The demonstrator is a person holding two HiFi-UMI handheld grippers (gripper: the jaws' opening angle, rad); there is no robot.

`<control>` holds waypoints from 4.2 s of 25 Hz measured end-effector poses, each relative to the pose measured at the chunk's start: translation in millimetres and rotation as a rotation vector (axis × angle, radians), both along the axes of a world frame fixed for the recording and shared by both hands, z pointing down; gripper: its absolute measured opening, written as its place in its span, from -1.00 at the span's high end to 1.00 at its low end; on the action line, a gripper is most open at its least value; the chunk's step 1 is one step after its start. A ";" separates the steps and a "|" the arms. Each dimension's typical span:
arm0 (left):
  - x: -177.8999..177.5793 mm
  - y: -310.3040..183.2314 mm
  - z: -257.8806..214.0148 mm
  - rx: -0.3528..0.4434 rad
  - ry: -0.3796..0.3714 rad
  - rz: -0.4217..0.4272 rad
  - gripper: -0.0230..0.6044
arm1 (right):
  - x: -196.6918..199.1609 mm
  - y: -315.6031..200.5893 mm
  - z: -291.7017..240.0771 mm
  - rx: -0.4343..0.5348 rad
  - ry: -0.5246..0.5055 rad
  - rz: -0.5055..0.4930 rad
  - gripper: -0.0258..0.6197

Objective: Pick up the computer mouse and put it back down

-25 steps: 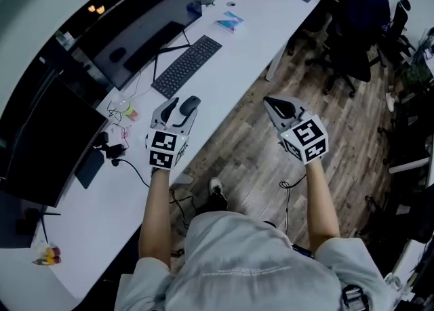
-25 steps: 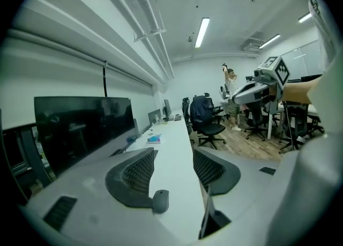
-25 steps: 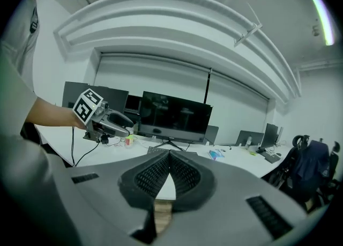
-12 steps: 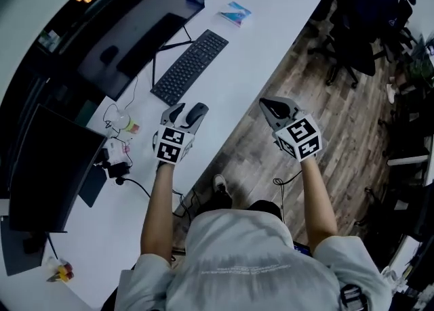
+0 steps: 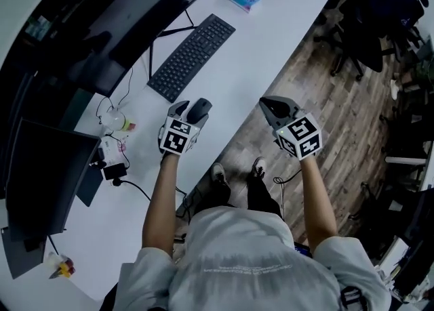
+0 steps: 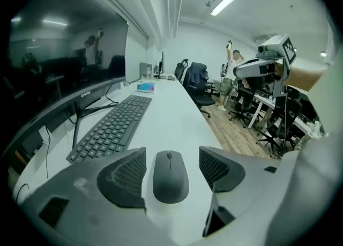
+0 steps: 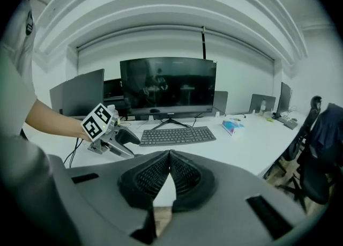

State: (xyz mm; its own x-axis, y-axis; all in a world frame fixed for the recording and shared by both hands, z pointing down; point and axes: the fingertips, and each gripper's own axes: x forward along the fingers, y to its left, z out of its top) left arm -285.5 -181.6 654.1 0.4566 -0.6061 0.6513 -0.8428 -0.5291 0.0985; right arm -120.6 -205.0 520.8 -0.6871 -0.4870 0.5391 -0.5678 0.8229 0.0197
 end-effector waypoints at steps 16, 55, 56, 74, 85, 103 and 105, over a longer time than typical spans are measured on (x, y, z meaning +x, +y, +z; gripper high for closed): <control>5.9 -2.9 67.8 -0.179 -0.064 -0.019 -0.05 | 6.4 -32.7 56.2 -0.096 0.032 -0.019 0.92; 68.5 -39.2 -227.5 0.452 -0.039 -0.139 0.00 | 139.9 -57.9 -137.5 0.314 -0.092 0.181 0.92; 71.6 -38.6 -236.2 0.467 -0.041 -0.135 0.00 | 141.5 -57.0 -142.2 0.323 -0.097 0.178 0.92; 116.3 -44.8 -266.0 0.518 -0.100 -0.127 0.00 | 180.3 -59.8 -156.5 0.353 -0.116 0.159 0.92; 150.5 -43.2 -237.2 0.428 -0.134 -0.178 0.00 | 213.1 -58.0 -138.8 0.320 -0.087 0.097 0.92; 155.6 -144.7 -148.0 0.253 -0.071 -0.064 0.00 | 207.6 -131.6 -83.1 0.207 -0.035 0.193 0.92; 152.9 -160.8 -136.1 0.230 -0.067 -0.051 0.00 | 202.6 -144.0 -74.6 0.190 -0.022 0.203 0.92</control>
